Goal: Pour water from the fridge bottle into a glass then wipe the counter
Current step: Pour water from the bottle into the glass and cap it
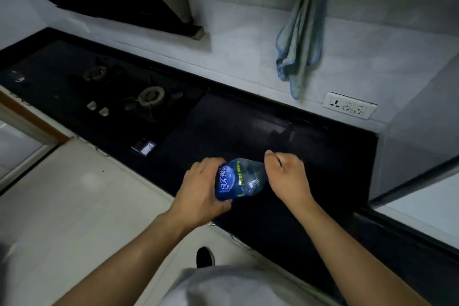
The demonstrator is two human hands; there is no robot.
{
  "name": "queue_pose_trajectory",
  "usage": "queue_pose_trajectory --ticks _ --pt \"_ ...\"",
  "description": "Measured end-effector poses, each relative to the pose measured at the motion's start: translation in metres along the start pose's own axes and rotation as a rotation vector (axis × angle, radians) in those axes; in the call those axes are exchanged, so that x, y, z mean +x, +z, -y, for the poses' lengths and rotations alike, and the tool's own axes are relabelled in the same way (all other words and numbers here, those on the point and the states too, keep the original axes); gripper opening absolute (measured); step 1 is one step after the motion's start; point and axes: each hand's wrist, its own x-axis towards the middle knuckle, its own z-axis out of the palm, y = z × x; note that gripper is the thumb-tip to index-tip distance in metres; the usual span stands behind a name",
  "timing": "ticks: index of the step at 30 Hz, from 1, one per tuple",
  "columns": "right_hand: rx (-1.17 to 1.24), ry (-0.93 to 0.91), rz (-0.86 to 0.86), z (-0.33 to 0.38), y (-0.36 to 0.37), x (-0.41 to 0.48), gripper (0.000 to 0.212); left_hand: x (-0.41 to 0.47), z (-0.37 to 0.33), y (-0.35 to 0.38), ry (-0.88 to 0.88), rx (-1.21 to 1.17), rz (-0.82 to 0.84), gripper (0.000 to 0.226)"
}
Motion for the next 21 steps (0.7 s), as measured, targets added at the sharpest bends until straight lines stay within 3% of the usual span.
queue_pose_trajectory --ticks 3,5,9,11,17,21 --pt "0.526 0.213 0.118 0.014 0.020 -0.009 0.044 -0.008 0.012 -0.008 -0.075 -0.154 -0.066 0.077" --pt "0.787 0.373 0.256 0.021 0.039 -0.015 0.061 -0.014 0.023 -0.015 -0.174 -0.428 -0.106 0.074" --pt "0.802 0.450 0.530 0.043 0.088 -0.041 0.074 -0.029 0.054 -0.032 -0.318 -0.825 -0.281 0.068" --pt "0.772 0.450 0.621 0.056 0.111 -0.050 0.076 -0.039 0.073 -0.045 -0.377 -0.916 -0.346 0.065" --pt "0.671 0.363 0.845 0.125 0.202 -0.074 0.067 -0.103 0.161 -0.105 -0.485 -1.032 -0.568 0.085" --pt "0.603 0.276 0.975 0.179 0.291 -0.107 0.066 -0.162 0.220 -0.152 -0.495 -1.039 -0.734 0.067"
